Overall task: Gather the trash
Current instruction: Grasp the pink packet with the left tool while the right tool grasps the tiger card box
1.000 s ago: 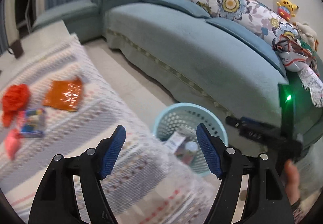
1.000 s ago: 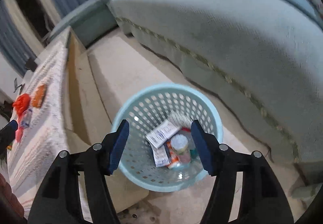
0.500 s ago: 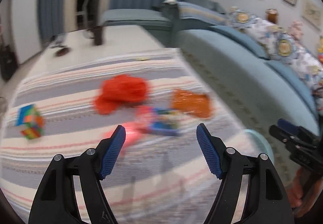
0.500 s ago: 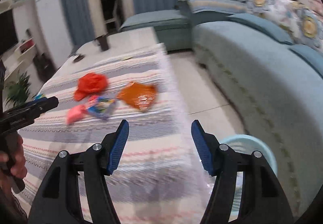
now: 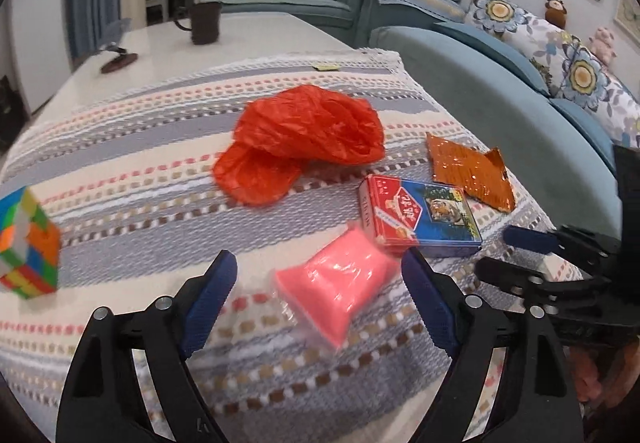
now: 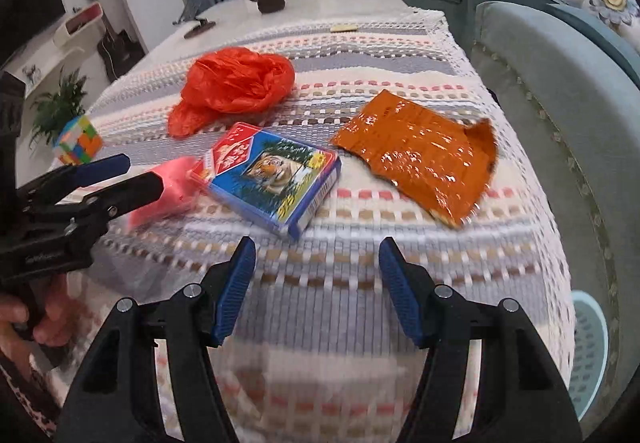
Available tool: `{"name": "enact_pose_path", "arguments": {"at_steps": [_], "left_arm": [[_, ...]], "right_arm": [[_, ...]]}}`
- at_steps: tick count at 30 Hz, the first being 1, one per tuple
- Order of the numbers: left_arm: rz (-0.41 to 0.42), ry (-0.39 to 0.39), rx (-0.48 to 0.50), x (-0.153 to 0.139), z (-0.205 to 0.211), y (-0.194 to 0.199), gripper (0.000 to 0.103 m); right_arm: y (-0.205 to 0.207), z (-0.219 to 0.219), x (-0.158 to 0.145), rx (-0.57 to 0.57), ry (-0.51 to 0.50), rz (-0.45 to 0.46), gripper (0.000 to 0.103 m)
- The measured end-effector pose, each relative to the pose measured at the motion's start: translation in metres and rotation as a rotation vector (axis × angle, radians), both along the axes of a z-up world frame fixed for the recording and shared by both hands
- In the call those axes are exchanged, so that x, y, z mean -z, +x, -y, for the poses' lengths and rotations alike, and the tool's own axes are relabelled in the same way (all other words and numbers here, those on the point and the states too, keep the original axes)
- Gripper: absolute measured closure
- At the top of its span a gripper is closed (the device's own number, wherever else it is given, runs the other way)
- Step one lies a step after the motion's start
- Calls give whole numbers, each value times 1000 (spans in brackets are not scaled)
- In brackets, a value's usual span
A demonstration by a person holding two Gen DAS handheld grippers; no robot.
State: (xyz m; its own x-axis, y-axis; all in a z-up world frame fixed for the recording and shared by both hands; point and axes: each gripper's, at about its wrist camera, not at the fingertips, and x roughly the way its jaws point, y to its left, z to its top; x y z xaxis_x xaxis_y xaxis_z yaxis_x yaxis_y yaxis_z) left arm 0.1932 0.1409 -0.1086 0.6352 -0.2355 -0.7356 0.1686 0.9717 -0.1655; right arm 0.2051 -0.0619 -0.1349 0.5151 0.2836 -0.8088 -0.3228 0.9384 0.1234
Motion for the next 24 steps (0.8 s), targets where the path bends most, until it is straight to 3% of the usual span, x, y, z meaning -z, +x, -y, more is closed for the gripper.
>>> {"name": "enact_pose_path", "arguments": {"at_steps": [1, 3, 6, 11, 13, 14, 15, 20, 24], "left_arm": [[-15, 0, 30, 2, 3, 2, 24], [-49, 1, 100, 8, 10, -3, 44], [-54, 38, 170, 8, 17, -19, 48], [-63, 28, 133, 12, 21, -13, 41], [-60, 52, 88, 13, 27, -8, 45], [-53, 80, 62, 12, 30, -9, 60], [-49, 101, 42, 12, 30, -10, 66], [-34, 69, -138, 10, -8, -32, 66], [1, -34, -250, 6, -45, -49, 66]], "right_arm": [[4, 0, 1, 5, -1, -4, 40], [14, 1, 1, -5, 31, -15, 35], [22, -2, 4, -29, 26, -28, 28], [22, 0, 3, -36, 54, -25, 26], [22, -2, 3, -37, 51, -24, 26], [21, -4, 2, -48, 48, -17, 26], [18, -8, 1, -67, 46, -10, 29], [-5, -42, -1, -163, -91, 76, 69], [-23, -65, -6, -241, -55, 69, 71]]}}
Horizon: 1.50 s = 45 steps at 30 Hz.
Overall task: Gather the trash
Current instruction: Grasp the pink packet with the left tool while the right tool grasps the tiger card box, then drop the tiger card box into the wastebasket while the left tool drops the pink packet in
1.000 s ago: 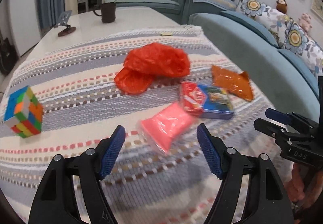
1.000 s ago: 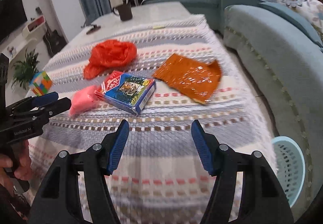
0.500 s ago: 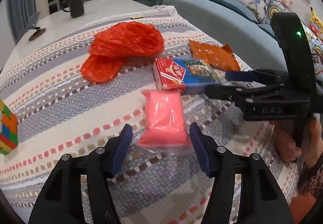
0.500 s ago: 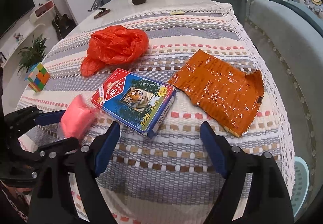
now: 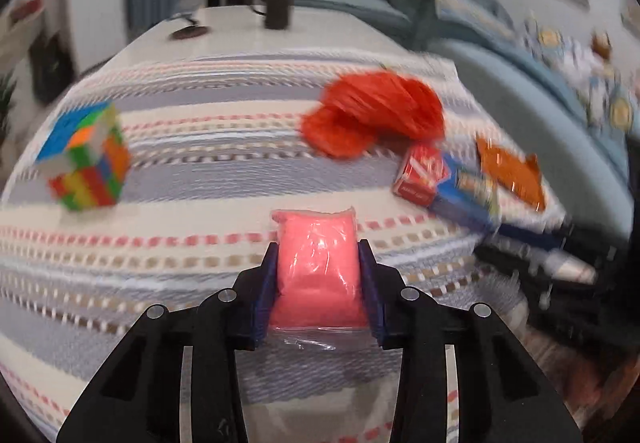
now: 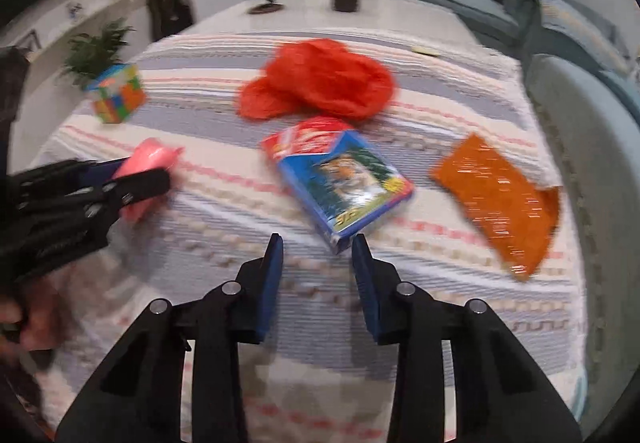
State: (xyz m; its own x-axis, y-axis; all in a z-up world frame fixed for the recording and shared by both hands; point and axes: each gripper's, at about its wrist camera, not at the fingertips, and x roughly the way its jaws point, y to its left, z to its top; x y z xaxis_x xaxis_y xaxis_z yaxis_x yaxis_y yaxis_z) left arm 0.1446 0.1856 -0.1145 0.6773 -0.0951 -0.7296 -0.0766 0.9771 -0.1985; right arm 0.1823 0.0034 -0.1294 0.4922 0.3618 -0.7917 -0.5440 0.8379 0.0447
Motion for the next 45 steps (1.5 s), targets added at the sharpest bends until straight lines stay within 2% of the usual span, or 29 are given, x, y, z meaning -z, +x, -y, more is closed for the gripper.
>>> {"name": "enact_pose_path", "arguments": {"at_steps": [3, 4, 5, 6, 7, 8, 10, 12, 14, 18, 19, 20, 23, 29, 31, 33, 37, 42, 45], "left_arm": [[10, -64, -16, 1, -11, -3, 66], [10, -81, -14, 1, -14, -3, 66], [10, -84, -14, 2, -15, -4, 66], [8, -82, -14, 1, -14, -2, 66], [9, -79, -12, 1, -13, -2, 66], [12, -77, -10, 1, -11, -2, 66], [17, -75, -7, 1, -9, -1, 66], [15, -76, -6, 2, -9, -3, 66], [11, -77, -4, 3, -8, -3, 66], [6, -67, 11, 5, -5, 0, 66], [4, -58, 13, 4, -3, 1, 66], [3, -54, 15, 5, -3, 0, 66], [1, -44, 16, 5, -2, 0, 66], [-27, 0, 1, 7, 1, 3, 67], [-37, 48, 1, 7, 8, 3, 67], [-46, 58, 7, 6, 14, -2, 67], [-32, -24, 23, -8, 35, -24, 67], [31, -31, 156, -49, 106, -38, 67], [80, -41, 237, -78, 152, -44, 67]], "right_arm": [[-18, -13, -9, -67, 40, 12, 70], [-20, -12, -12, -61, 44, 24, 67], [-17, -8, -16, -30, 52, 33, 49], [-13, -4, -18, 0, 60, 38, 39], [-6, 2, -19, 41, 69, 48, 25], [1, 5, -20, 71, 70, 58, 16], [22, 1, -15, 64, 58, 34, 12], [41, -12, -5, 34, 6, -10, 12], [58, -25, 3, 48, -55, -1, 12], [77, -34, 13, 79, -69, -44, 14], [77, -36, 15, 76, -82, -46, 18], [73, -37, 14, 61, -78, -34, 30], [59, -42, 10, 37, -95, 1, 43], [22, -21, 6, 74, -75, -14, 45], [3, -2, 4, 105, -28, -45, 45], [-14, 26, 0, 151, 30, -77, 45], [-39, 77, -7, 222, 128, -116, 45], [-71, 153, -26, 337, 238, -106, 45], [-89, 201, -48, 412, 282, -46, 45]]}}
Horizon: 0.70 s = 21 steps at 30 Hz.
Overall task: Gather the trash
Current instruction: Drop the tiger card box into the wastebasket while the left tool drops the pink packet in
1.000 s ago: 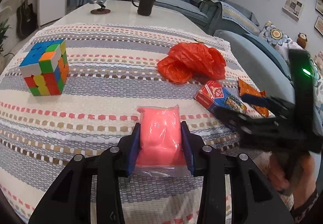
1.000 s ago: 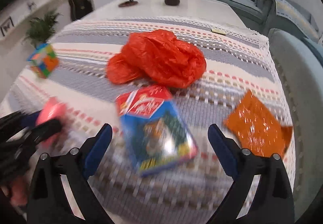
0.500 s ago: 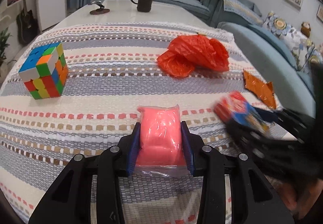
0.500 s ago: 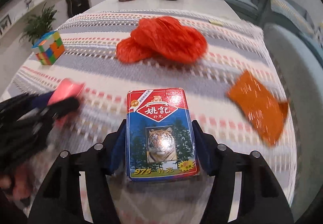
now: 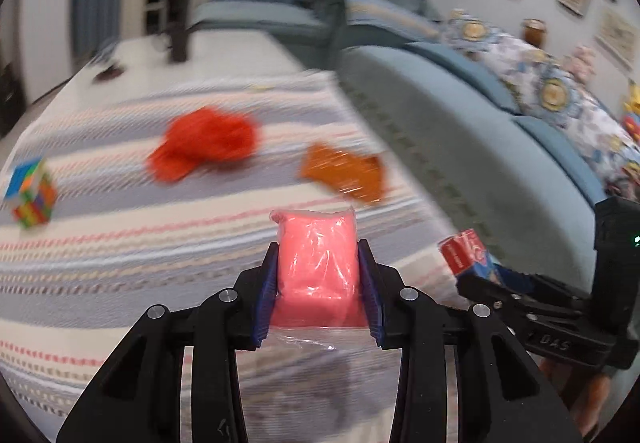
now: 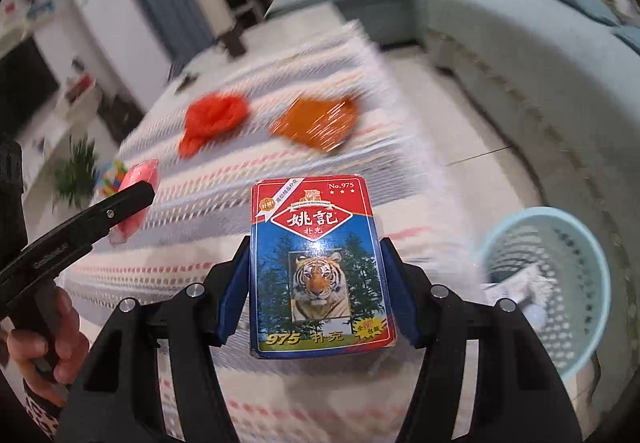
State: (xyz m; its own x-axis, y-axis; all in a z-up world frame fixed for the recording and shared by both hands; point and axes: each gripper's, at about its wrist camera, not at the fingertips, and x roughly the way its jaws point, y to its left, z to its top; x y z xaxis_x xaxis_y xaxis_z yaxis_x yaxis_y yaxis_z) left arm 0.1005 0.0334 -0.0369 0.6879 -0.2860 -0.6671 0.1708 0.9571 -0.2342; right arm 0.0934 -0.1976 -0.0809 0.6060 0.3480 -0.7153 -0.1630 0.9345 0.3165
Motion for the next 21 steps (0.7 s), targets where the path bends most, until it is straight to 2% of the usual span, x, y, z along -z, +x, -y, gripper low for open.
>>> {"name": "enact_pose_path", "arguments": {"at_steps": [5, 8, 11, 15, 21], "left_arm": [[48, -45, 112, -25, 73, -6, 67], [42, -81, 178, -24, 113, -4, 67], [15, -69, 264, -10, 156, 3, 67], [-47, -34, 355, 22, 193, 15, 67], [-121, -49, 416, 58, 209, 27, 67]], "right_arm": [[-27, 62, -29, 122, -71, 83, 45], [-36, 96, -25, 176, -115, 93, 45], [-37, 125, -6, 245, -137, 43, 45], [-39, 168, 37, 344, -113, -52, 45], [-38, 197, 86, 425, -104, -160, 45]]}}
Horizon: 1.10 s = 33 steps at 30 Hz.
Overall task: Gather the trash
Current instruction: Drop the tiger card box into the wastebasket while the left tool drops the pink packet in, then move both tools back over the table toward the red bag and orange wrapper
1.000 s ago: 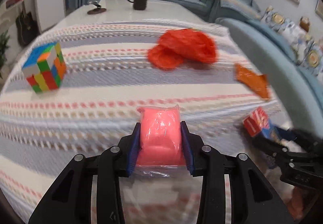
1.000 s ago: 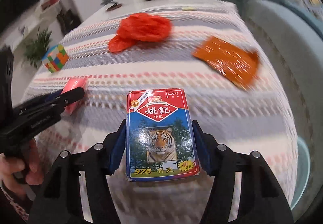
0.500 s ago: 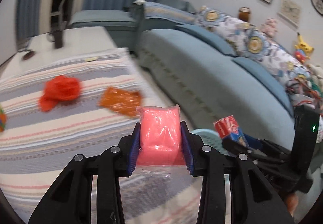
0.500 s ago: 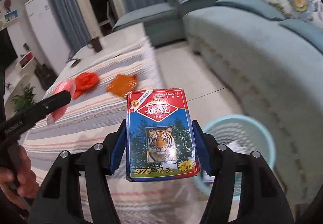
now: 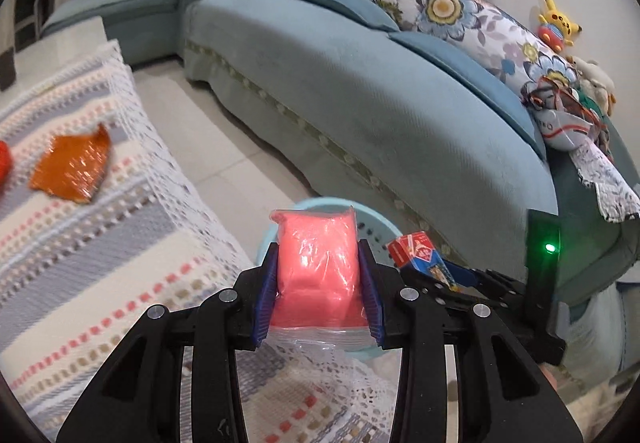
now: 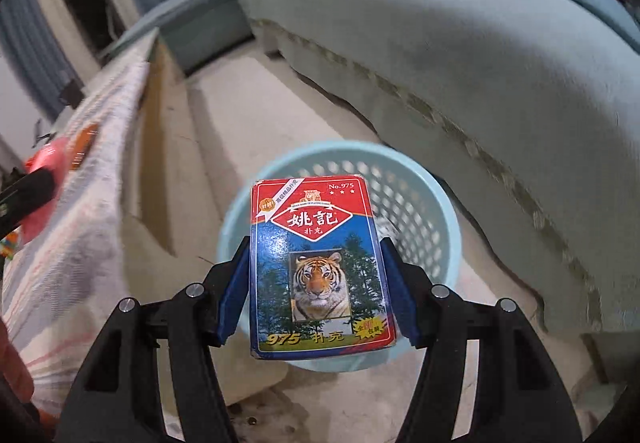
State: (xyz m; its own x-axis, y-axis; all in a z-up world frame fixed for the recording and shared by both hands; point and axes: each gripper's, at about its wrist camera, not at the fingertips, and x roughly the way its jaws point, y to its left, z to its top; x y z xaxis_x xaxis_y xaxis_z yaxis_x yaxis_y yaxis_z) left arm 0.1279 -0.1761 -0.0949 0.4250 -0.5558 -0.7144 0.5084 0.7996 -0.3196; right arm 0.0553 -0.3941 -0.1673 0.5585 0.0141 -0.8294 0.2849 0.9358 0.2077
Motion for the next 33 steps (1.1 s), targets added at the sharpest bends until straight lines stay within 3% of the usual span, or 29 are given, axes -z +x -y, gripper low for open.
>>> {"name": "enact_pose_path", "arguments": {"at_steps": [2, 5, 11, 17, 22, 25, 27, 29, 33], "left_arm": [[-20, -8, 10, 6, 1, 1, 66], [-11, -15, 19, 8, 1, -1, 53], [3, -6, 16, 6, -2, -5, 50], [22, -17, -11, -7, -15, -7, 50], [67, -37, -63, -31, -36, -8, 47], [131, -18, -122, -55, -58, -8, 42], [183, 4, -177, -69, -79, -7, 33], [230, 31, -265, -79, -107, -4, 20], [250, 58, -439, -81, -177, 15, 18]], "right_arm": [[0, 8, 10, 15, -1, -21, 44], [2, 17, 11, 37, 18, -5, 44], [2, 11, 12, 27, 19, -12, 44], [-3, -23, -2, -36, 18, 7, 44], [2, -67, -33, -123, 3, 89, 44], [11, -97, -47, -174, -9, 123, 44], [20, -121, -57, -215, 4, 153, 43], [30, -138, -65, -226, -18, 174, 34], [60, -184, -79, -273, -95, 213, 22]]}}
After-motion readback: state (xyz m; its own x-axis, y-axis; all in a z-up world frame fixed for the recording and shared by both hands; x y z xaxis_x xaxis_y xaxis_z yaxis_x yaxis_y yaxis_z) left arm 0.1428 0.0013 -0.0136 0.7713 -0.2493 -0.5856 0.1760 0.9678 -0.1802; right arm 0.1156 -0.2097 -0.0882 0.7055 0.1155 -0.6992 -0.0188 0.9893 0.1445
